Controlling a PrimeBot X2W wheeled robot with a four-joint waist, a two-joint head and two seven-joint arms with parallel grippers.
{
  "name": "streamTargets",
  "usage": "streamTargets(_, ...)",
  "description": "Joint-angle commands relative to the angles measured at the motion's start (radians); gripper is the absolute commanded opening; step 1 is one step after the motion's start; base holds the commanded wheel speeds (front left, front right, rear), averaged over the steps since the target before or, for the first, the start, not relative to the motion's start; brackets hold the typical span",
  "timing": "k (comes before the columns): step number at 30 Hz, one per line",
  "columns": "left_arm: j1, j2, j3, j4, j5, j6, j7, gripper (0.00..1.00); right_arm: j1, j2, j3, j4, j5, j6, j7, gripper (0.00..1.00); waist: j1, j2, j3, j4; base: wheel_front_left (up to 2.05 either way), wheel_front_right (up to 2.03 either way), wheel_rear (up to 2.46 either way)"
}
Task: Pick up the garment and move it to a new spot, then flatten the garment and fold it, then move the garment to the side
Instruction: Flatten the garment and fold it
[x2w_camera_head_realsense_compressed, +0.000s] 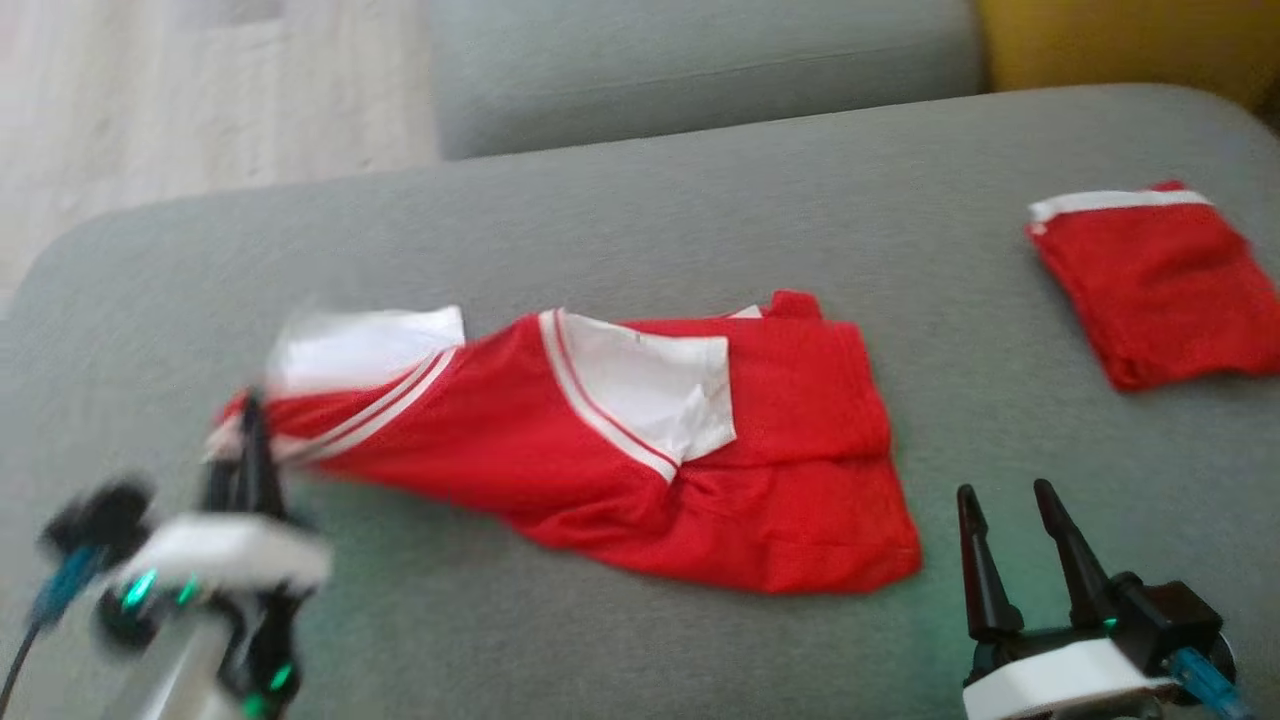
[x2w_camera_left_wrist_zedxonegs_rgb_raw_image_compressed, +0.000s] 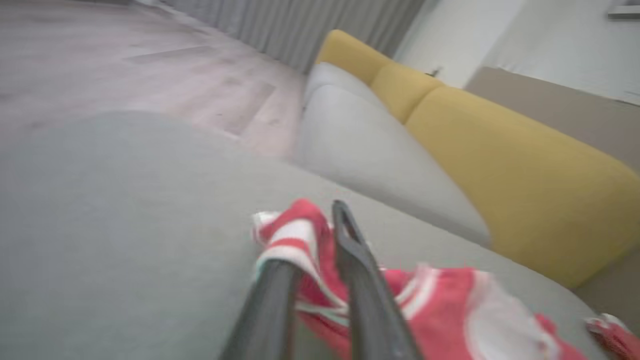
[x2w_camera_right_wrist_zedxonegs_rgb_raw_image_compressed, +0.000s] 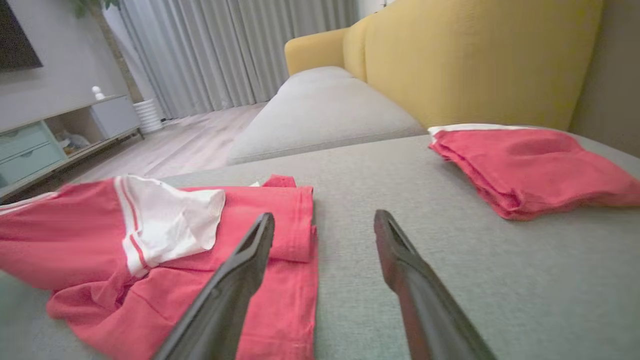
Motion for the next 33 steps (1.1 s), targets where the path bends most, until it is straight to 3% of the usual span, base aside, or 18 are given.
streamTargets(1, -0.043, 0.035, 0.099, -0.026, 0.034, 0.021, -0.005, 1.0, -0.026, -0.005, 0.025, -0.032, -0.012, 0.007, -0.004, 1.0, 0.0, 0.0, 0.028, 0.047, 0.0, 0.0, 0.0)
streamTargets(3, 0.032, 0.001, 0.186, -0.039, 0.1, 0.033, -0.005, 1.0, -0.029, -0.005, 0.019, -0.032, -0.018, 0.007, -0.004, 1.0, 0.0, 0.0, 0.032, 0.069, 0.0, 0.0, 0.0)
streamTargets(7, 0.063, -0.008, 0.203, -0.106, 0.28, 0.024, -0.005, 1.0, -0.036, -0.005, 0.023, -0.03, -0.027, 0.007, -0.004, 1.0, 0.0, 0.0, 0.038, 0.084, 0.0, 0.0, 0.0)
streamTargets(12, 0.035, 0.028, 0.13, -0.126, 0.424, 0.027, 0.013, 1.0, -0.051, -0.005, 0.037, -0.029, -0.033, 0.007, -0.004, 1.0, 0.0, 0.0, 0.048, 0.069, 0.0, 0.0, 0.0)
streamTargets(16, -0.021, 0.097, 0.04, -0.132, 0.516, 0.035, 0.193, 1.0, -0.069, -0.005, 0.044, -0.028, -0.034, 0.007, -0.004, 1.0, 0.0, 0.0, 0.069, 0.035, 0.0, 0.0, 0.0)
streamTargets(23, -0.079, 0.18, -0.087, -0.259, 0.56, -0.042, 0.468, 1.0, -0.085, -0.005, 0.054, -0.024, -0.018, 0.007, -0.004, 1.0, 0.0, 0.0, 0.112, -0.021, 0.0, 0.0, 0.0)
streamTargets(27, -0.036, 0.237, -0.116, -0.362, 0.532, -0.058, 0.576, 1.0, -0.084, -0.005, 0.052, -0.026, -0.004, 0.007, -0.004, 1.0, 0.0, 0.0, 0.11, -0.054, 0.0, 0.0, 0.0)
streamTargets(30, 0.048, 0.288, -0.104, -0.466, 0.496, -0.043, 0.638, 1.0, -0.069, -0.005, 0.045, -0.026, -0.001, 0.007, -0.004, 1.0, 0.0, 0.0, 0.096, -0.061, 0.0, 0.0, 0.0)
streamTargets(33, 0.148, 0.344, -0.078, -0.596, 0.482, 0.016, 0.696, 1.0, -0.05, -0.005, 0.031, -0.025, 0.002, 0.007, -0.004, 1.0, 0.0, 0.0, 0.069, -0.054, 0.0, 0.0, 0.0)
